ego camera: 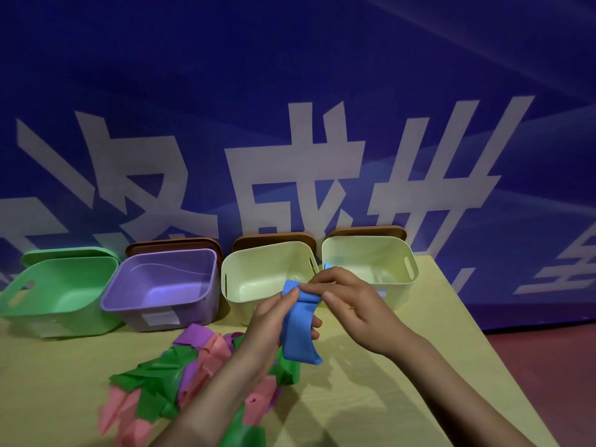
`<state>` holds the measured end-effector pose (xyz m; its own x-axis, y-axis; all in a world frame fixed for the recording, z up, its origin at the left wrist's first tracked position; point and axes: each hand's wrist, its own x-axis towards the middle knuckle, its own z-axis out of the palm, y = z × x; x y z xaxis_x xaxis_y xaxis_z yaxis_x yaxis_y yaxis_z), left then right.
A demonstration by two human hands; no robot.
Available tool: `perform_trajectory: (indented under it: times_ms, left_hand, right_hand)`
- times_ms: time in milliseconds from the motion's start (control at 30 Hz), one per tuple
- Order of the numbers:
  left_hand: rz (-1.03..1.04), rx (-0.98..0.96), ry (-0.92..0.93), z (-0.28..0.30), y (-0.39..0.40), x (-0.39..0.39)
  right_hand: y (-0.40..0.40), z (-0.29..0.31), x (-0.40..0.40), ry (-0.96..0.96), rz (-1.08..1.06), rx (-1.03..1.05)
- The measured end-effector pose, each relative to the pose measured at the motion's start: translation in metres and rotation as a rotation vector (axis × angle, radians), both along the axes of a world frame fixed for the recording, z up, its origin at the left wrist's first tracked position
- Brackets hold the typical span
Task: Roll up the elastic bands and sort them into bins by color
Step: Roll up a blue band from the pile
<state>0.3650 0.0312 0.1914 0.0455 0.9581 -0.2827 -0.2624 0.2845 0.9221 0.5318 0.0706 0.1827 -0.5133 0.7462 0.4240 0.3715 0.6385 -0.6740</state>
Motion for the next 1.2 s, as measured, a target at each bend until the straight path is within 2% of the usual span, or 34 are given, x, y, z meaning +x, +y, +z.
perform_trajectory:
  times_ms: [100,167,433,567,733,833,1033,1133,1200]
  left_hand:
    - [-0.022,0.059,0.06,0.0,0.0,0.001]
    - [-0.036,0.077,0.096,-0.001,0.0,0.002]
    - [-0.021,-0.024,0.086,-0.007,0.0,0.0]
    - [0.035,-0.024,0.101,-0.01,0.001,0.004]
    - [0.106,-0.01,0.1,-0.012,0.001,0.008]
    - [0.127,-0.026,0.076,-0.014,0.003,0.008]
    - [0.062,-0.106,-0.064,-0.014,0.005,0.004]
    - [0.081,-0.1,-0.051,-0.014,0.006,0.004]
    - [0.116,-0.063,-0.053,-0.015,0.007,0.003]
  right_hand:
    - [-0.006,0.0,-0.007,0.205,-0.1,-0.286]
    - [-0.006,-0.001,-0.013,0.248,-0.171,-0.413]
    - [-0.008,-0.003,-0.021,0.295,-0.246,-0.423]
    - [-0.005,-0.005,-0.025,0.258,-0.273,-0.382]
    - [-0.001,-0.004,-0.024,0.128,-0.262,-0.123]
    - [0.002,-0.004,-0.022,0.119,-0.261,-0.067]
    - [0.006,-0.011,-0.012,-0.041,-0.182,0.109]
    - [0.008,-0.008,-0.011,-0.132,-0.092,0.133]
    - [0.005,-0.004,-0.01,-0.1,-0.028,0.056]
